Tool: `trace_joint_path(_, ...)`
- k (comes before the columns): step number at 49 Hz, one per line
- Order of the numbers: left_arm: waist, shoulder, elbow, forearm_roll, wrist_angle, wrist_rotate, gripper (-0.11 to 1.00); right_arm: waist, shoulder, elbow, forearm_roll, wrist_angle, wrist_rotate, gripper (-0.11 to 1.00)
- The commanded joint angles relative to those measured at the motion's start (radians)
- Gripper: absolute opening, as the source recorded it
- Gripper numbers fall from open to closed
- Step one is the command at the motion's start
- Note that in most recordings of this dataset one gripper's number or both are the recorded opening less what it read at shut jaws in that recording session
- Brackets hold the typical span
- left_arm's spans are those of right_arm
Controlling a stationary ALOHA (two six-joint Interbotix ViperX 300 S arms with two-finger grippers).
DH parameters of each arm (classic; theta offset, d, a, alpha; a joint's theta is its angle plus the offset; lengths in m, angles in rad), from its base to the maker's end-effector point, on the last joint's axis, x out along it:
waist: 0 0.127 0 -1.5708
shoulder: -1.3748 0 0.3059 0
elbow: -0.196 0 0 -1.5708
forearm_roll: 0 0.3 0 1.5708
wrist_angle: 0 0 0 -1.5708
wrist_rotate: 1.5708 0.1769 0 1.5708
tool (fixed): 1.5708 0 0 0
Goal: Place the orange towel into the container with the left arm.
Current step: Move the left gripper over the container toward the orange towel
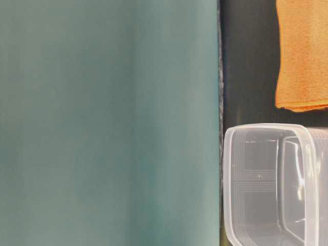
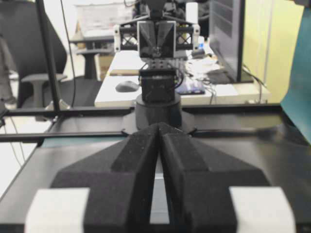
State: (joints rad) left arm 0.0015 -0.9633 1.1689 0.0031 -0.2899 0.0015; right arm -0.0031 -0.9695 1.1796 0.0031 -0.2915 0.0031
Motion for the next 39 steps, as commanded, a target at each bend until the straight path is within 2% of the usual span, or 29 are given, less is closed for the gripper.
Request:
trace_joint_path(1,0.025,0.061,-0.057,0.041,0.077,-0.017,0.06,-0.008,0.008,-0.011,0.008,-0.015,0.006,0.01)
trace_joint_path(5,0.021,0.126,-0.121,0.041,0.170,-0.017,0.00,-0.011,0.002,-0.005,0.012,-0.034,0.006,0.01)
trace_joint_path(11,0.009,0.216,-0.225,0.041,0.261,-0.009,0.00,-0.011,-0.002,-0.005,0.014,-0.051,0.006,0.00)
trace_joint_path(29,0.005,0.565,-0.563,0.041,0.537,0.002,0.00,-0.008,-0.015,-0.002,0.015,0.028,0.020,0.02)
trace_joint_path(34,0.011,0.675,-0.678,0.043,0.646,0.005,0.00,-0.008,-0.020,-0.002,0.015,0.029,0.041,0.12)
trace_joint_path(39,0.017,0.779,-0.790,0.043,0.752,0.006,0.00,-0.008,-0.020,0.000,0.015,0.032,0.071,0.39)
